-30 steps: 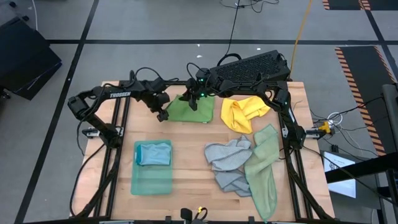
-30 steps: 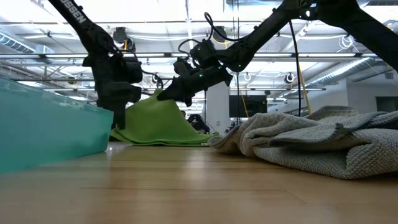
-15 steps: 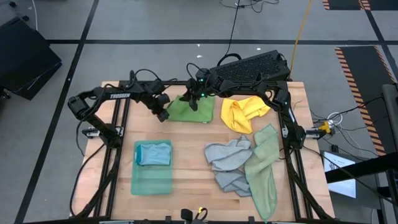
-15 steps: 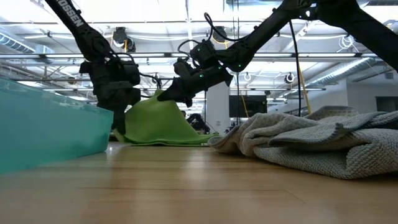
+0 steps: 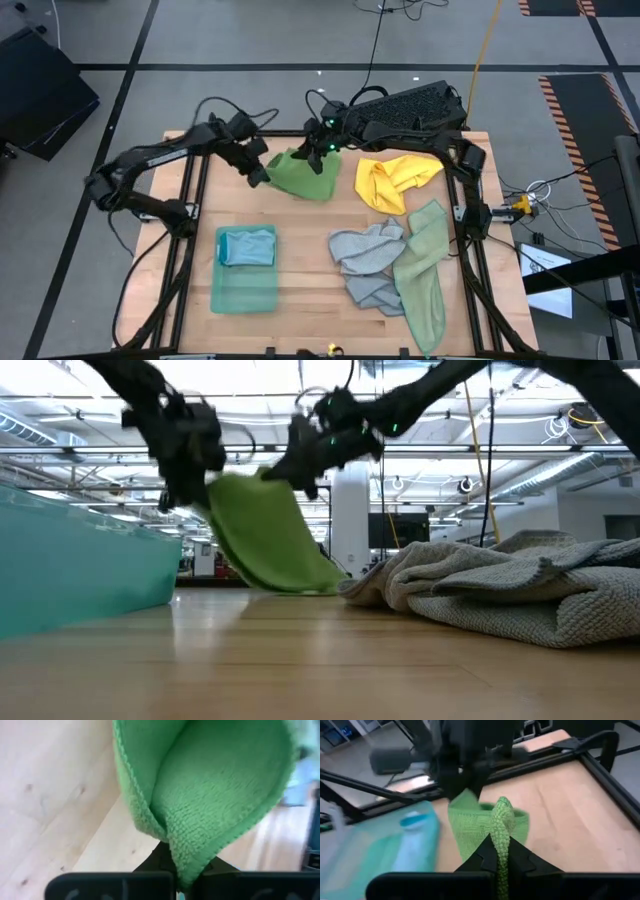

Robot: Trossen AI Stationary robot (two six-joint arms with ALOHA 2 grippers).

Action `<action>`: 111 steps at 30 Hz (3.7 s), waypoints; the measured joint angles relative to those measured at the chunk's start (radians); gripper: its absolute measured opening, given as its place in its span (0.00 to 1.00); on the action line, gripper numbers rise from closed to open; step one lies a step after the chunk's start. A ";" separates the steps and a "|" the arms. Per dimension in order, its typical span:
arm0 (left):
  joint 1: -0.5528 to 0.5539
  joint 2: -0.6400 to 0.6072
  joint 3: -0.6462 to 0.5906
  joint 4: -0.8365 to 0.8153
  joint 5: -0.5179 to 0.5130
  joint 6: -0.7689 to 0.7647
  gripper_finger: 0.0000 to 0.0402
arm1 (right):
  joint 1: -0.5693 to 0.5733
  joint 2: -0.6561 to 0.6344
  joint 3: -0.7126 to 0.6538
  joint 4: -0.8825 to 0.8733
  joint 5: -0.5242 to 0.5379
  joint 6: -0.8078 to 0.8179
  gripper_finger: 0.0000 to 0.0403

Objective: Fold microfiber towels
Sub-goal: Fold the green microfiber cloth

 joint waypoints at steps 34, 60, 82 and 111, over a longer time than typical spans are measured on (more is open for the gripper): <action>0.005 0.363 0.234 0.221 -0.149 0.322 0.01 | -0.053 -0.284 -0.570 0.327 0.511 0.481 0.00; -0.129 0.516 0.234 0.433 -0.257 0.289 0.01 | -0.164 -0.298 -0.559 0.083 0.209 0.151 0.38; -0.153 0.516 0.234 0.430 -0.325 0.287 0.01 | -0.268 -0.178 -0.515 0.181 0.078 0.102 0.44; -0.154 0.516 0.234 0.427 -0.324 0.301 0.01 | -0.326 0.047 -0.313 0.076 -0.052 0.325 0.40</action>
